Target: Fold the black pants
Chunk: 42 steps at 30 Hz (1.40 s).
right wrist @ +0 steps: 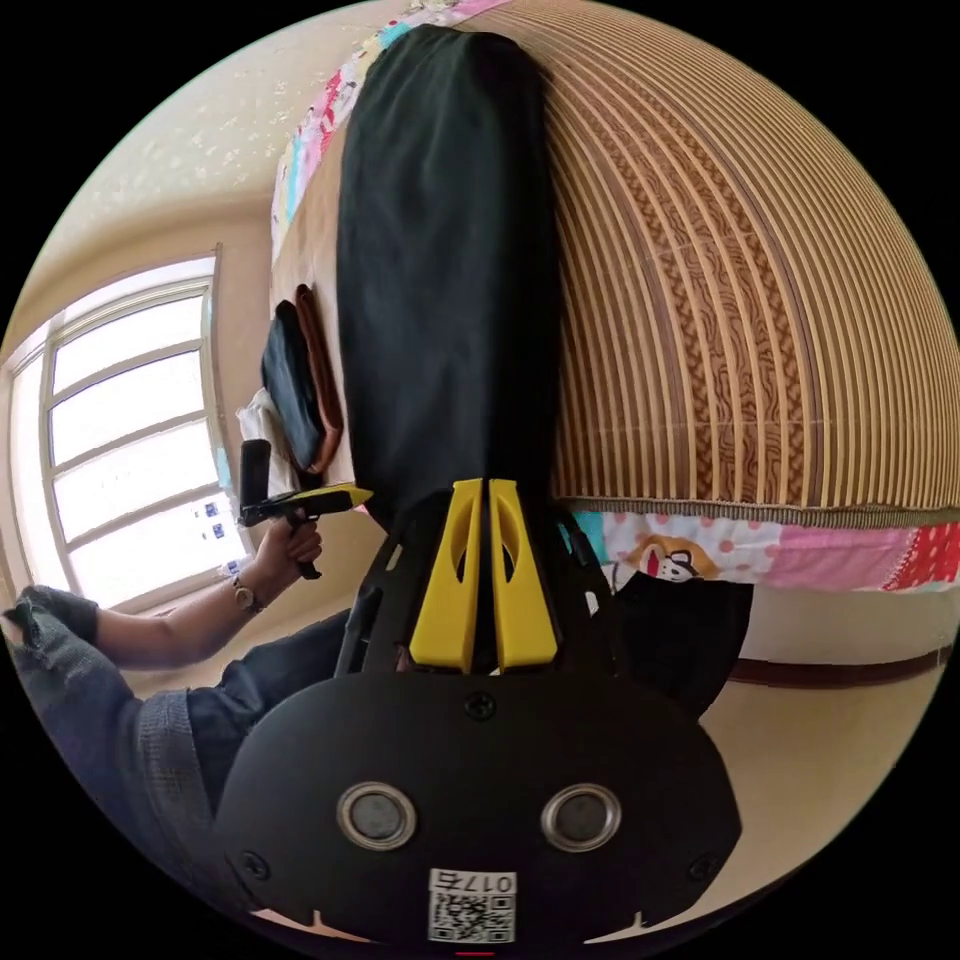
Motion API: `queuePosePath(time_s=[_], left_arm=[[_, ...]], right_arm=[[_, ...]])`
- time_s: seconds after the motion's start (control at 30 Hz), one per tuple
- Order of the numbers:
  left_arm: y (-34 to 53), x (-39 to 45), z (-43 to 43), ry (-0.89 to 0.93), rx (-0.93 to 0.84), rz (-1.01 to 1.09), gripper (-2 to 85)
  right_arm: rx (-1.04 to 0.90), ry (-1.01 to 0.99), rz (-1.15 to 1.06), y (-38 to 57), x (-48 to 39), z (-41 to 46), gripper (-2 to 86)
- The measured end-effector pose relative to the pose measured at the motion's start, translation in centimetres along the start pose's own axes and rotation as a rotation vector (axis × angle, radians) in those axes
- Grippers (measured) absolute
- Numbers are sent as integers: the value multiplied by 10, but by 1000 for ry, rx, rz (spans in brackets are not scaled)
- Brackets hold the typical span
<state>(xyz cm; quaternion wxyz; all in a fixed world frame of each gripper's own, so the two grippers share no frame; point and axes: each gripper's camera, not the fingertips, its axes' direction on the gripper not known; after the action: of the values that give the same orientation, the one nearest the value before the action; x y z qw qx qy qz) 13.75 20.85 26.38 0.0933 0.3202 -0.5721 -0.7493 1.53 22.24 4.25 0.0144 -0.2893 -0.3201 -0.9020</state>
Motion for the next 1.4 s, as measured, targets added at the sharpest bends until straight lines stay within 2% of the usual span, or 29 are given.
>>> queuePosePath(time_s=[0.07,0.13,0.23,0.4,0.57,0.63,0.73,0.83,0.9,1.13,1.27,1.4], left_arm=[[2,14,-14,62,7,87,0],[8,30,-28,87,9,161,-3],[11,30,-13,119,-3,148,-4],[6,17,31,32,-35,66,3],[11,21,32,-11,-19,52,66],[11,24,10,-18,68,64,109],[-9,7,-4,124,161,44,121],[-50,-12,4,263,151,22,145],[-74,-12,2,244,184,28,144],[-167,10,0,196,211,109,112],[-191,14,17,149,143,81,61],[-188,7,30,212,130,34,43]], right_arm=[[63,-108,-95,16,-14,-27,16],[104,-131,-108,29,-16,-45,14],[115,-72,-86,40,-8,-47,12],[55,24,25,31,18,-10,16],[45,27,100,30,42,-5,39],[75,-9,104,31,50,-16,58],[138,-105,115,24,73,-34,84],[173,-279,148,4,103,-43,111],[194,-350,157,-12,117,-47,121],[220,-359,106,-90,135,-62,129],[178,-417,96,-133,143,-54,88],[91,-461,116,-150,155,-44,51]])
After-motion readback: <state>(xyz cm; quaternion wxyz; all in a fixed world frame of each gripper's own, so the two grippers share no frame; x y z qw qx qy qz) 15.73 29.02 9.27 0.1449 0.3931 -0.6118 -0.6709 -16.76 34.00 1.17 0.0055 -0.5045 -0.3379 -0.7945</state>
